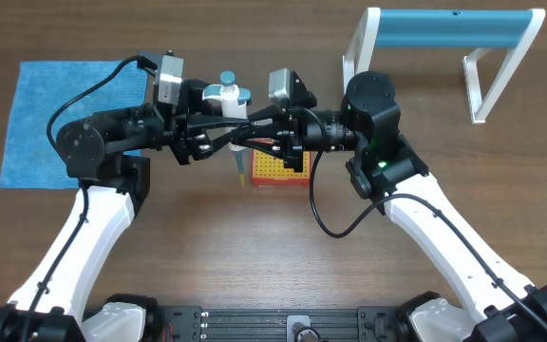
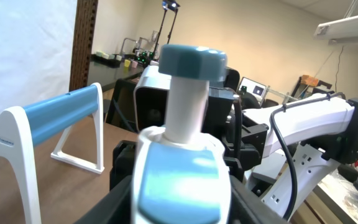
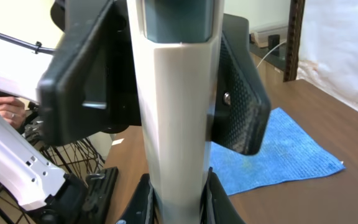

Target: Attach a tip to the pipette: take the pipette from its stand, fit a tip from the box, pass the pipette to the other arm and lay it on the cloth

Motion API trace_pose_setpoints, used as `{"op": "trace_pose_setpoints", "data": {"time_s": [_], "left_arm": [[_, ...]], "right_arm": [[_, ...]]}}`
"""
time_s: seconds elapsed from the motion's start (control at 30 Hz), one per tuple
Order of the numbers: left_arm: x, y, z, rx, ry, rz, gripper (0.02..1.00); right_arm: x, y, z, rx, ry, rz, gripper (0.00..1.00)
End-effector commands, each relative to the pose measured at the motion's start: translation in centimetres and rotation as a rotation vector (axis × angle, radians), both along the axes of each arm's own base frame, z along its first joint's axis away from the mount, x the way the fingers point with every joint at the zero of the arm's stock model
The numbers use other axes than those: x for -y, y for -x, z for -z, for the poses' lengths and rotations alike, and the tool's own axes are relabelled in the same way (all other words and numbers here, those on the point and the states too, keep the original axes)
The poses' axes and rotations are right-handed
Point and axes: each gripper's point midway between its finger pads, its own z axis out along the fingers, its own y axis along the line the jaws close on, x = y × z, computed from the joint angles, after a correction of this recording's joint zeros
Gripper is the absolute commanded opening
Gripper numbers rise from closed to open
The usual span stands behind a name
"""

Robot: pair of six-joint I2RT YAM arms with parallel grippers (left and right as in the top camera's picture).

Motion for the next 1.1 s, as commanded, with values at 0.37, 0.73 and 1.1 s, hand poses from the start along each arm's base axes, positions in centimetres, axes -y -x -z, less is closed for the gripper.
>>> {"op": "trace_pose_setpoints", "data": {"time_s": [0.37, 0.73, 1.1], "left_arm": [[-0.1, -0.1, -0.4, 0.02, 0.002, -0.006, 0.025], [-7.2, -8.3, 10.8, -0.404, -0.153, -0.43, 0.027], [-16.3, -8.5, 17.6, -0.72, -0.715, -0.974, 0.025]], "right_arm": [[-0.2, 0.1, -0.5, 0.001, -0.007, -0.011, 0.77], [8.5, -10.6, 5.8, -0.002, 0.276, 0.607, 0.814], [26.0, -3.0, -7.1, 0.336, 0.413, 1.487, 0.818]]}}
